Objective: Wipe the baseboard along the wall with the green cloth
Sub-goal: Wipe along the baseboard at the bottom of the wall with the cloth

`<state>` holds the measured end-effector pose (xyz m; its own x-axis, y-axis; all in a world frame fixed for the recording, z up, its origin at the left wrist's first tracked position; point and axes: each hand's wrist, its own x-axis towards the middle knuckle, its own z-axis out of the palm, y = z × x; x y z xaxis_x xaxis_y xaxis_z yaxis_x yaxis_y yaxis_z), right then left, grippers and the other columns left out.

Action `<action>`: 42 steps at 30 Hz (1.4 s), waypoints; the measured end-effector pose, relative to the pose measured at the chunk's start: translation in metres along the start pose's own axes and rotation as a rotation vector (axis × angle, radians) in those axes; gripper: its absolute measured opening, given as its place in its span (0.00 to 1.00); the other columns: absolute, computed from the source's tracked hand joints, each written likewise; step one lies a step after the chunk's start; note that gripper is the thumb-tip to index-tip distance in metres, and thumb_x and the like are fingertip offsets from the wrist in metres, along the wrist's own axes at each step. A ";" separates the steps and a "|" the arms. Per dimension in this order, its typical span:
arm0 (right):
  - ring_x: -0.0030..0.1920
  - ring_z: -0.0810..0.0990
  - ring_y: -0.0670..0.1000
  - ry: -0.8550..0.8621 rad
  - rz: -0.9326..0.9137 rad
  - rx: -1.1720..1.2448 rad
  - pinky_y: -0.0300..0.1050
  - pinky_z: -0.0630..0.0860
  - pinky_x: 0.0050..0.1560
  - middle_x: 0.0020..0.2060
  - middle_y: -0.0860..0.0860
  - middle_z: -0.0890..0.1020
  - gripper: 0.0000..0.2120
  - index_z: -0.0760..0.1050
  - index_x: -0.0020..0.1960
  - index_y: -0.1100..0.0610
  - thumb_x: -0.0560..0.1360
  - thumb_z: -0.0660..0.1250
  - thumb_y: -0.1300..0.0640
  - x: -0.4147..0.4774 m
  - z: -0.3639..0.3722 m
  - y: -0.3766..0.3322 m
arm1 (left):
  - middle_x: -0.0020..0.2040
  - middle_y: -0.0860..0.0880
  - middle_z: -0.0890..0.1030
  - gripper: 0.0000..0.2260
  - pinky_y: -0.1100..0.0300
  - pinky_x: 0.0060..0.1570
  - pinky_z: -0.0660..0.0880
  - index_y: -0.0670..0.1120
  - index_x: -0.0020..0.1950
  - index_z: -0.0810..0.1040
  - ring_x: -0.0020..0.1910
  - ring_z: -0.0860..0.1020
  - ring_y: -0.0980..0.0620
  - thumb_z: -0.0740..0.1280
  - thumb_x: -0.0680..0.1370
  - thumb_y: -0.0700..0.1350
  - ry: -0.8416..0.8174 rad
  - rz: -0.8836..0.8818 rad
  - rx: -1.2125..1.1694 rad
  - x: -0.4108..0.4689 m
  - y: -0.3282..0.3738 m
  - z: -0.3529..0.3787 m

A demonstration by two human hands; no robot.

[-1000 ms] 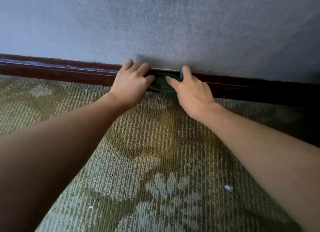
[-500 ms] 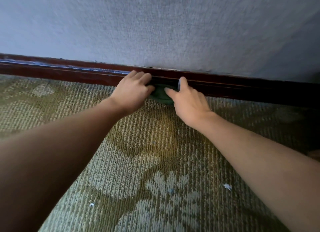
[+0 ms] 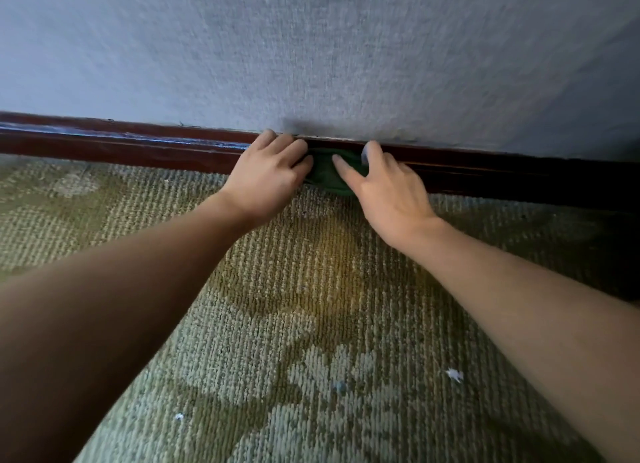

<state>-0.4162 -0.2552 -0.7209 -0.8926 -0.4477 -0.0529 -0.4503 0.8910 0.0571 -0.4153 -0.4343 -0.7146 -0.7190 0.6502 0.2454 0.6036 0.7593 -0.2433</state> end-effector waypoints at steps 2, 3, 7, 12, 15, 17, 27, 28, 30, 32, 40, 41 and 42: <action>0.49 0.74 0.56 -0.001 -0.061 -0.121 0.47 0.68 0.41 0.59 0.58 0.66 0.29 0.53 0.74 0.51 0.77 0.58 0.63 -0.002 0.005 0.003 | 0.35 0.42 0.79 0.12 0.56 0.36 0.75 0.37 0.40 0.82 0.34 0.78 0.45 0.58 0.72 0.35 0.024 0.072 0.043 0.000 -0.003 0.005; 0.44 0.76 0.54 0.020 -0.071 -0.203 0.45 0.70 0.39 0.59 0.57 0.69 0.29 0.56 0.74 0.50 0.76 0.59 0.63 -0.003 0.006 0.003 | 0.34 0.44 0.79 0.11 0.57 0.36 0.74 0.37 0.40 0.82 0.33 0.78 0.46 0.60 0.72 0.35 0.029 0.098 0.071 -0.001 -0.004 0.008; 0.29 0.66 0.51 -0.024 -0.090 -0.255 0.44 0.66 0.27 0.59 0.59 0.67 0.32 0.51 0.75 0.52 0.75 0.59 0.65 -0.003 0.017 0.001 | 0.32 0.45 0.78 0.07 0.59 0.34 0.72 0.39 0.37 0.81 0.30 0.76 0.47 0.64 0.71 0.33 0.056 0.121 0.132 0.000 -0.002 0.016; 0.21 0.58 0.51 -0.077 -0.082 -0.215 0.45 0.64 0.25 0.60 0.62 0.60 0.35 0.46 0.75 0.53 0.75 0.59 0.68 0.003 0.027 0.001 | 0.31 0.46 0.78 0.08 0.57 0.34 0.69 0.41 0.35 0.81 0.29 0.76 0.48 0.64 0.71 0.34 0.042 0.120 0.193 -0.001 -0.001 0.024; 0.22 0.61 0.53 -0.178 -0.054 -0.133 0.46 0.66 0.27 0.60 0.62 0.59 0.33 0.48 0.75 0.52 0.75 0.56 0.69 0.007 0.030 -0.007 | 0.31 0.48 0.78 0.05 0.59 0.38 0.72 0.43 0.34 0.82 0.31 0.77 0.48 0.68 0.67 0.37 -0.075 0.088 0.177 -0.003 0.008 0.025; 0.22 0.61 0.53 -0.202 -0.031 -0.099 0.46 0.64 0.27 0.59 0.62 0.60 0.33 0.49 0.75 0.52 0.75 0.56 0.68 0.008 0.028 -0.009 | 0.31 0.48 0.78 0.07 0.59 0.39 0.72 0.44 0.33 0.82 0.31 0.77 0.48 0.65 0.67 0.37 -0.134 0.056 0.138 -0.002 0.010 0.023; 0.50 0.70 0.59 -0.140 -0.016 0.125 0.47 0.63 0.35 0.57 0.58 0.62 0.24 0.55 0.73 0.52 0.79 0.56 0.60 -0.010 0.008 -0.011 | 0.33 0.46 0.78 0.09 0.57 0.37 0.72 0.42 0.37 0.82 0.34 0.77 0.46 0.62 0.69 0.37 -0.176 0.014 0.096 -0.010 0.009 -0.003; 0.50 0.70 0.59 -0.140 0.010 0.217 0.48 0.63 0.36 0.58 0.59 0.64 0.21 0.57 0.72 0.54 0.79 0.55 0.59 -0.012 0.006 -0.011 | 0.34 0.46 0.78 0.12 0.57 0.37 0.71 0.42 0.37 0.83 0.34 0.77 0.47 0.59 0.70 0.38 -0.155 0.006 0.094 -0.012 0.010 -0.005; 0.52 0.71 0.60 -0.129 0.019 0.344 0.48 0.63 0.39 0.59 0.60 0.66 0.18 0.60 0.69 0.57 0.80 0.54 0.58 -0.018 0.003 -0.010 | 0.33 0.47 0.79 0.14 0.58 0.37 0.73 0.42 0.37 0.83 0.34 0.77 0.47 0.57 0.70 0.38 -0.149 -0.003 0.075 -0.015 0.014 -0.012; 0.50 0.71 0.59 -0.093 -0.050 0.288 0.46 0.65 0.37 0.59 0.58 0.64 0.19 0.57 0.69 0.55 0.79 0.56 0.60 -0.022 0.002 -0.010 | 0.34 0.47 0.79 0.14 0.58 0.37 0.74 0.42 0.37 0.83 0.34 0.77 0.47 0.57 0.70 0.38 -0.153 -0.008 0.077 -0.017 0.017 -0.019; 0.55 0.69 0.57 -0.008 -0.205 0.203 0.49 0.71 0.39 0.60 0.56 0.62 0.27 0.58 0.70 0.54 0.74 0.61 0.65 -0.019 -0.011 -0.014 | 0.34 0.46 0.79 0.12 0.58 0.36 0.73 0.42 0.37 0.82 0.34 0.78 0.47 0.58 0.70 0.38 -0.148 -0.075 0.125 -0.026 0.012 -0.040; 0.54 0.69 0.58 -0.004 -0.234 0.195 0.48 0.69 0.38 0.60 0.57 0.62 0.26 0.58 0.68 0.53 0.73 0.61 0.65 -0.018 -0.014 -0.015 | 0.35 0.46 0.80 0.13 0.58 0.37 0.74 0.42 0.37 0.82 0.34 0.78 0.46 0.58 0.70 0.38 -0.151 -0.089 0.123 -0.028 0.011 -0.042; 0.52 0.70 0.58 -0.004 -0.270 0.199 0.48 0.67 0.37 0.60 0.57 0.62 0.23 0.59 0.66 0.53 0.73 0.59 0.64 -0.017 -0.016 -0.016 | 0.35 0.45 0.80 0.13 0.57 0.37 0.74 0.41 0.38 0.82 0.33 0.78 0.46 0.57 0.70 0.38 -0.154 -0.103 0.125 -0.031 0.011 -0.044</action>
<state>-0.3938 -0.2628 -0.7048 -0.7414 -0.6697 -0.0435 -0.6571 0.7376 -0.1556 -0.3711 -0.4449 -0.6835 -0.8246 0.5503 0.1311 0.4836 0.8060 -0.3412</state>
